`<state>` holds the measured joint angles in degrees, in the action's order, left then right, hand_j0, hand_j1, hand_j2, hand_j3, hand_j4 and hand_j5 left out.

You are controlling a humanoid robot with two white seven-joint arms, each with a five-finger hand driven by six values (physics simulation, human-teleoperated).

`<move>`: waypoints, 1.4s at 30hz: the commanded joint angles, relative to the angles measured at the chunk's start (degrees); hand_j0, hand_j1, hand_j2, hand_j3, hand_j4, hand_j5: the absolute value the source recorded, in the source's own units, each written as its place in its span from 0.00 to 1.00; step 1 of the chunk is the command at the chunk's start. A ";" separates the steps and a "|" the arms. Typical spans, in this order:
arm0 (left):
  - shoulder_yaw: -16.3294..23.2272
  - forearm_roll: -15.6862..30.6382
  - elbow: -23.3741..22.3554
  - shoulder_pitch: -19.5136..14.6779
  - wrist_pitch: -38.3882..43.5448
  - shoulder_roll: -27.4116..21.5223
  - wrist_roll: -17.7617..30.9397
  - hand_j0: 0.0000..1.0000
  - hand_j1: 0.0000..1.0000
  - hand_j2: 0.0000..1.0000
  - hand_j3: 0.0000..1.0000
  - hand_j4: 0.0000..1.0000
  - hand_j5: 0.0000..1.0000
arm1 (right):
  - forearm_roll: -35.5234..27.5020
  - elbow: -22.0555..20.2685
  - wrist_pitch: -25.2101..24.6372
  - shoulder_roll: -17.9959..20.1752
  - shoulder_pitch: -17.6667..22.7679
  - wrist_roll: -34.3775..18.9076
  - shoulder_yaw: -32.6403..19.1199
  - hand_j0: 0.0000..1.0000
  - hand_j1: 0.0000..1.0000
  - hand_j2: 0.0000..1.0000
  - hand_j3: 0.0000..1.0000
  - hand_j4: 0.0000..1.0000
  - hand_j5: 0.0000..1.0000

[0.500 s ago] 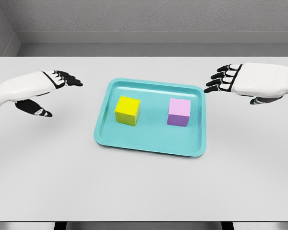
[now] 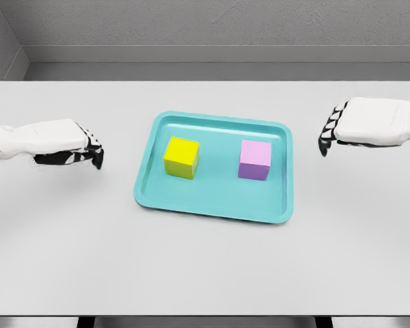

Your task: Push two cubes

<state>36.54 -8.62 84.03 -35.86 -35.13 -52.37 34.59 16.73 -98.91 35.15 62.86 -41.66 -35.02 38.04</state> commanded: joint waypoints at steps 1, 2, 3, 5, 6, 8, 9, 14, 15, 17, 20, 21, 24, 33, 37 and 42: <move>0.64 0.18 -0.27 0.00 0.13 4.99 0.41 0.04 0.04 0.04 0.04 0.04 0.04 | 0.06 0.12 -0.15 -0.46 -0.09 0.02 3.01 0.13 0.13 0.13 0.13 0.13 0.13; 0.64 0.10 -0.36 -0.09 0.13 8.60 0.41 0.02 0.02 0.02 0.02 0.02 0.02 | 0.93 0.21 -0.15 -1.78 -0.27 0.02 3.27 0.13 0.13 0.13 0.13 0.13 0.13; 0.73 0.18 -0.36 -0.09 0.13 9.22 0.41 0.01 0.01 0.01 0.01 0.01 0.01 | 2.43 0.21 -0.15 -3.09 -0.35 0.02 4.32 0.13 0.13 0.13 0.13 0.13 0.13; 0.64 -0.78 -0.27 -0.44 0.13 9.48 0.41 0.00 0.00 0.00 0.00 0.00 0.00 | 4.36 0.38 -0.15 -5.91 -1.85 0.02 7.14 0.14 0.14 0.14 0.14 0.14 0.14; 0.64 -3.06 -0.27 -0.79 0.13 9.48 0.41 0.01 0.01 0.01 0.01 0.01 0.01 | 4.89 0.56 -0.15 -6.79 -1.93 0.02 7.14 0.14 0.14 0.14 0.14 0.14 0.14; 0.64 -7.46 -0.36 -0.88 0.13 10.01 0.41 0.01 0.01 0.01 0.01 0.01 0.01 | 4.89 3.63 -0.15 -8.98 -2.73 0.02 7.23 0.17 0.17 0.17 0.17 0.17 0.17; 0.73 -7.90 -0.10 -0.97 0.13 10.10 0.41 0.01 0.01 0.01 0.01 0.01 0.01 | 4.89 5.30 -0.15 -9.86 -3.43 0.02 8.89 0.17 0.17 0.17 0.17 0.17 0.17; 0.81 -12.47 -0.54 -2.99 0.13 13.61 0.41 0.01 0.01 0.01 0.01 0.01 0.01 | 4.89 6.45 -0.15 -11.09 -4.66 0.02 10.57 0.17 0.17 0.17 0.17 0.17 0.17; 0.81 -14.75 -0.71 -3.08 0.13 14.67 0.41 0.01 0.01 0.01 0.01 0.01 0.01 | 4.98 7.06 -0.15 -11.53 -5.01 0.02 11.71 0.17 0.17 0.17 0.17 0.17 0.17; 1.16 -15.90 -2.21 -3.34 0.13 15.20 0.41 0.01 0.01 0.01 0.01 0.01 0.01 | 4.98 9.08 -0.15 -11.97 -6.42 0.02 13.12 0.20 0.20 0.20 0.20 0.20 0.20; 1.52 -17.48 -2.21 -3.52 0.13 15.11 0.41 0.01 0.01 0.01 0.01 0.01 0.01 | 4.98 10.93 -0.15 -13.55 -7.65 0.02 14.70 0.21 0.21 0.21 0.21 0.21 0.21; 1.61 -18.36 -2.21 -3.61 0.13 15.20 0.41 0.01 0.01 0.01 0.01 0.01 0.01 | 4.98 11.19 -0.15 -13.64 -8.00 0.02 14.79 0.21 0.21 0.21 0.21 0.21 0.21; 2.48 -19.50 -2.21 -3.87 0.13 15.20 0.41 0.01 0.01 0.01 0.01 0.01 0.01 | 4.98 12.60 -0.15 -14.87 -8.61 0.02 15.66 0.22 0.22 0.22 0.22 0.22 0.22; 2.48 -22.58 -9.06 -5.54 0.13 18.89 0.41 0.01 0.01 0.01 0.01 0.01 0.01 | 6.65 17.96 -0.15 -17.51 -9.58 0.02 17.25 0.23 0.23 0.23 0.23 0.23 0.23; 2.84 -24.25 -12.75 -7.65 0.13 21.70 0.41 0.01 0.01 0.01 0.01 0.01 0.01 | 7.70 21.30 -0.15 -19.97 -10.72 0.02 18.13 0.23 0.23 0.23 0.23 0.23 0.23; 2.92 -26.09 -14.51 -8.35 0.13 23.46 0.41 0.01 0.01 0.01 0.01 0.01 0.01 | 7.70 23.06 -0.15 -19.97 -11.08 0.02 19.00 0.24 0.24 0.24 0.24 0.24 0.24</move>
<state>39.47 -34.27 70.44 -44.21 -35.14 -29.72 35.01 24.58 -76.63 35.13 43.04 -52.73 -35.01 56.86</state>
